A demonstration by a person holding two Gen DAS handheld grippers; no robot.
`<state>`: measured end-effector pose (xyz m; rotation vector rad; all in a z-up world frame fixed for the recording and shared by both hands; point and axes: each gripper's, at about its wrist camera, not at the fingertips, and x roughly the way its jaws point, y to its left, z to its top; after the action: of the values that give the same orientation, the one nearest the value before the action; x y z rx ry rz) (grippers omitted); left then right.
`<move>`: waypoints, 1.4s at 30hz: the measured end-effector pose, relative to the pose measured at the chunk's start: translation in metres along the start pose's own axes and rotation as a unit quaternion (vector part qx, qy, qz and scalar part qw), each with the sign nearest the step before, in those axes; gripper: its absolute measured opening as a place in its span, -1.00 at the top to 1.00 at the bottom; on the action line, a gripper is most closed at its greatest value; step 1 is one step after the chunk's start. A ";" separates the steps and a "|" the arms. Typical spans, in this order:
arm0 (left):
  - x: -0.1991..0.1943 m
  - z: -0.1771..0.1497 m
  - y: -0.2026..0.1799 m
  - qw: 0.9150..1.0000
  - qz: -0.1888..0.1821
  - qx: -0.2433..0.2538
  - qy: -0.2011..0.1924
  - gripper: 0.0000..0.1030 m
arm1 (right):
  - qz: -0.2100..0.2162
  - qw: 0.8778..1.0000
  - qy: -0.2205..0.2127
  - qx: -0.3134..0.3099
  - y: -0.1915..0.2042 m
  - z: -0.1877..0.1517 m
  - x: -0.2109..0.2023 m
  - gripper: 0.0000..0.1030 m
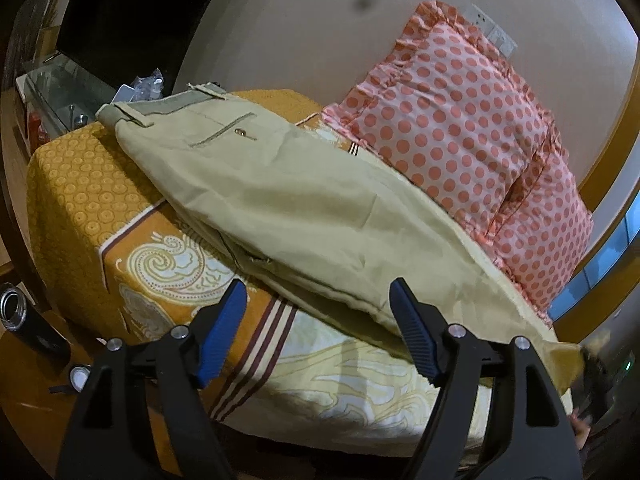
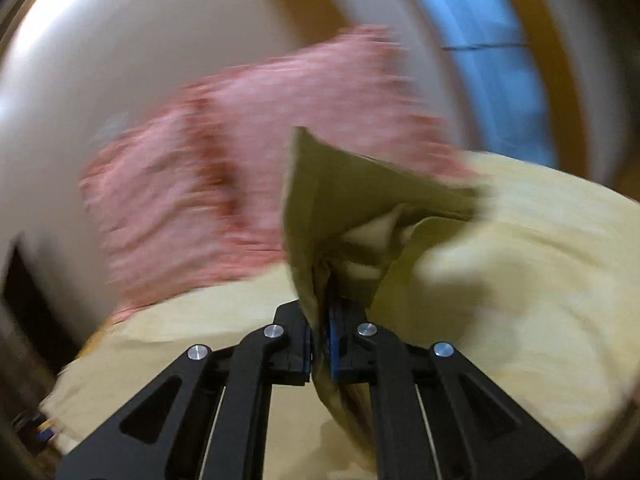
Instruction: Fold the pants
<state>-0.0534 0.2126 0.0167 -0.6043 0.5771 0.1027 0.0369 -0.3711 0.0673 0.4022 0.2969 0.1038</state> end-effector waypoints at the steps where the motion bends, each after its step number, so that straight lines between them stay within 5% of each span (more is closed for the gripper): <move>1: -0.001 0.001 0.000 1.000 0.000 -0.003 -0.003 -0.42 | 0.039 0.999 0.010 -0.021 0.031 0.001 0.008 0.87; 4: -0.005 0.007 0.002 1.000 0.007 -0.011 -0.013 -0.42 | 0.149 0.983 0.062 -0.086 0.121 -0.017 0.036 0.87; 7: -0.006 0.012 0.004 1.000 0.012 -0.015 -0.016 -0.45 | 0.210 0.948 0.173 -0.167 0.201 -0.065 0.071 0.83; 9: -0.004 0.017 0.009 1.000 0.016 -0.020 -0.014 -0.50 | 0.229 0.905 0.276 -0.227 0.242 -0.111 0.091 0.42; 10: -0.003 0.019 0.012 0.999 0.019 -0.024 -0.012 -0.52 | 0.232 0.893 0.303 -0.239 0.251 -0.125 0.092 0.25; 11: -0.002 0.021 0.015 0.999 0.019 -0.029 -0.009 -0.54 | 0.236 0.887 0.313 -0.246 0.256 -0.135 0.088 -0.14; 14: 0.002 0.027 0.029 0.998 0.023 -0.052 -0.002 -0.55 | 0.264 0.895 0.279 -0.227 0.253 -0.127 0.071 -0.66; 18: 0.006 0.034 0.040 0.997 0.031 -0.070 -0.002 -0.55 | 0.254 0.916 0.263 -0.163 0.238 -0.106 0.080 -0.66; 20: 0.008 0.038 0.044 0.996 0.036 -0.075 -0.003 -0.55 | 0.200 0.908 0.326 -0.170 0.237 -0.123 0.103 -0.66; 30: 0.032 0.079 0.070 0.988 0.053 -0.147 0.008 -0.55 | 0.235 0.923 0.295 -0.073 0.203 -0.100 0.085 -0.67; 31: 0.034 0.083 0.073 0.986 0.054 -0.157 0.006 -0.52 | 0.239 0.923 0.295 -0.065 0.197 -0.101 0.085 -0.67; 33: 0.038 0.088 0.076 0.984 0.070 -0.162 0.007 -0.08 | 0.243 0.924 0.289 -0.054 0.189 -0.099 0.080 -0.67; 34: 0.044 0.092 0.076 0.984 0.092 -0.155 0.017 0.68 | 0.244 0.925 0.286 -0.051 0.185 -0.106 0.078 -0.67; 36: 0.046 0.097 0.070 0.986 0.105 -0.129 0.016 0.77 | 0.247 0.928 0.276 -0.043 0.177 -0.102 0.075 -0.67; 39: 0.035 0.107 0.018 0.991 0.131 -0.013 -0.020 0.81 | 0.238 0.938 0.250 -0.030 0.154 -0.087 0.067 -0.67; 42: 0.021 0.112 -0.054 0.989 0.102 0.092 -0.048 0.83 | 0.222 0.951 0.214 -0.002 0.124 -0.070 0.057 -0.72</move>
<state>0.0319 0.2292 0.1076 -0.3589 0.5458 0.2670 0.0647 -0.2229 0.0405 0.4349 0.6316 0.6395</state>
